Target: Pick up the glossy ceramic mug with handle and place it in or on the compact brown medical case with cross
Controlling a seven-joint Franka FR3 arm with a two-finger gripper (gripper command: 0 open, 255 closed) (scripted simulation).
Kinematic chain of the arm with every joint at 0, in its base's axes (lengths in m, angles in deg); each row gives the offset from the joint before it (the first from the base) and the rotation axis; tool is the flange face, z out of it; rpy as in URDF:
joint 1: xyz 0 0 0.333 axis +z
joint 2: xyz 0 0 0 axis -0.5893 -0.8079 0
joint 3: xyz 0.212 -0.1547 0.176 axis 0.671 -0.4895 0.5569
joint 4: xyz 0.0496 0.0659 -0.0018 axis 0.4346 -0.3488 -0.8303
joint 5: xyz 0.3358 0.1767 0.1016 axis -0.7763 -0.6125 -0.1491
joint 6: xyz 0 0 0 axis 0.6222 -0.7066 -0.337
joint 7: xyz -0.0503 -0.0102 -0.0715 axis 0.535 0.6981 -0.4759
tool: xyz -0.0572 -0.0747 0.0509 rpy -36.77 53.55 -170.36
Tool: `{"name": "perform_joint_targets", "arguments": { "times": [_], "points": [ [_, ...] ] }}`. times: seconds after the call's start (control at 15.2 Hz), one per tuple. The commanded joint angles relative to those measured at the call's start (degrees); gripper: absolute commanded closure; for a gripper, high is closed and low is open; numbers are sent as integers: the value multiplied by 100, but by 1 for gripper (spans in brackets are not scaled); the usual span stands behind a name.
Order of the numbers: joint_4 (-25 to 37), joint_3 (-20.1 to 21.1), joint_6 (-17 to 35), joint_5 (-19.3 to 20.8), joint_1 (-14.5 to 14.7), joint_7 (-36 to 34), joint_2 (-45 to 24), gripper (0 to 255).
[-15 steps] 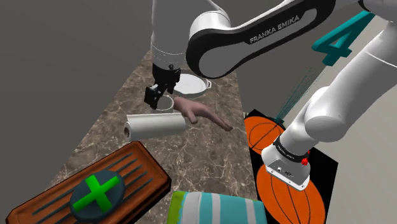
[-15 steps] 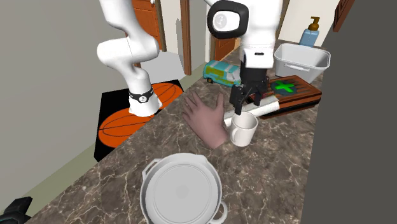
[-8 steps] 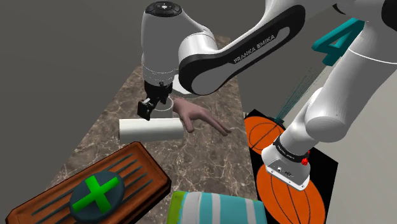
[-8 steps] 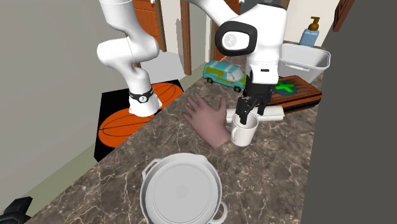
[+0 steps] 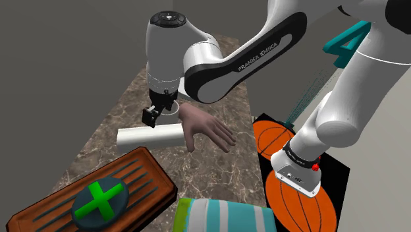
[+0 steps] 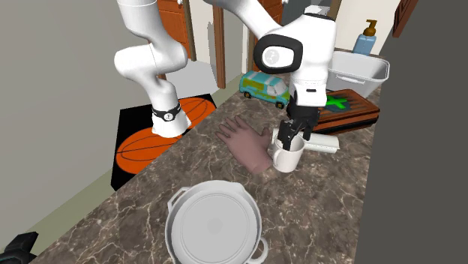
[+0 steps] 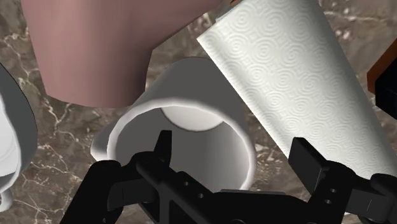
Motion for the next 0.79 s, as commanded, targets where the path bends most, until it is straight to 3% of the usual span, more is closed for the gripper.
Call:
{"name": "perform_joint_targets", "arguments": {
  "times": [0.0,0.07,0.13,0.73],
  "points": [
    [1,-1,1,2,0,-1,-2,0],
    [0,0,1,1,0,-1,-1,0],
    [0,0,1,1,0,-1,-1,255],
    [1,0,1,2,0,-1,-2,255]
  ]
}}
